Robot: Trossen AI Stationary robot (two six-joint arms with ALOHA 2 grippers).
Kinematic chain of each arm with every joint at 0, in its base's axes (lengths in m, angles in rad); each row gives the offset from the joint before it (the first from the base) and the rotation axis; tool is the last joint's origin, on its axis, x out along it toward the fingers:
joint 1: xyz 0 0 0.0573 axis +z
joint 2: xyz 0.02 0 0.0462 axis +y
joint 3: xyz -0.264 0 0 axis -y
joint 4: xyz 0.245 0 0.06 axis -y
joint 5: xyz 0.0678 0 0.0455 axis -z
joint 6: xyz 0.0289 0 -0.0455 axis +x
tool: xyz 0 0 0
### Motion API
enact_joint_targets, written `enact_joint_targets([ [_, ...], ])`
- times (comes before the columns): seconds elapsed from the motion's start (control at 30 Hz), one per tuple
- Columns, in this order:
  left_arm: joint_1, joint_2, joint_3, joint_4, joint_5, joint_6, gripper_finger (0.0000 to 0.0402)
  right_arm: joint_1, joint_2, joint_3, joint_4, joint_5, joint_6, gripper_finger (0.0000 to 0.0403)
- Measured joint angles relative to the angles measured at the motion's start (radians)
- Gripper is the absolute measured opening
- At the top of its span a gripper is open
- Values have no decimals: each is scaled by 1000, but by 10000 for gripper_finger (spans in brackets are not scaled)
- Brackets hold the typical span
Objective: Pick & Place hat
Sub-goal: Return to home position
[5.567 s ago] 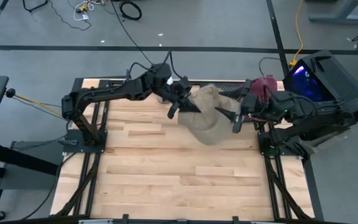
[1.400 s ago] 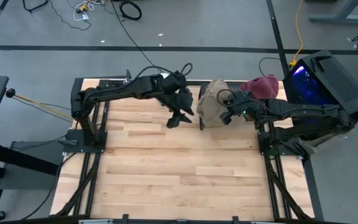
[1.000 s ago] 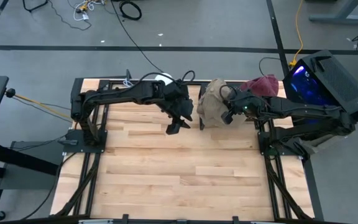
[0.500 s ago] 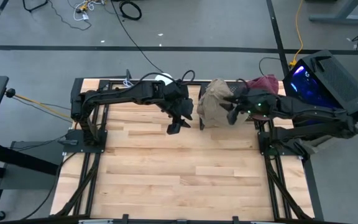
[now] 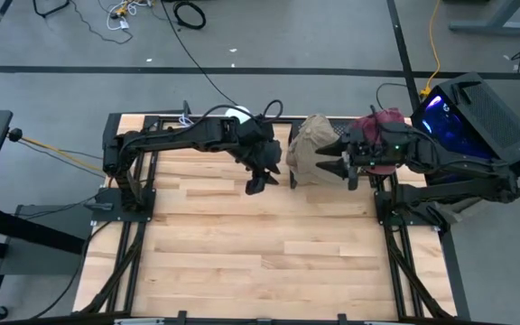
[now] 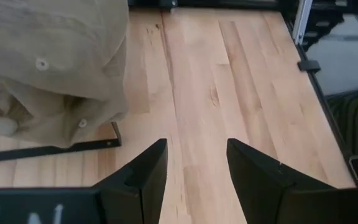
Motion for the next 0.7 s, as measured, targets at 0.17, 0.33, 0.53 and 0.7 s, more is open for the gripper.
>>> enact_joint_targets([
  [0.17,-15,1,0,-42,65,111,172,2,2,0,-52,-34,-56,220],
  [0.33,-24,-9,-14,-67,143,173,172,79,-37,-44,-72,79,-57,219],
  [0.53,-21,-169,-246,145,94,110,172,214,-158,-238,86,191,-9,219],
  [0.7,-26,-415,-515,366,-28,19,172,272,-270,-384,239,174,-26,219],
])
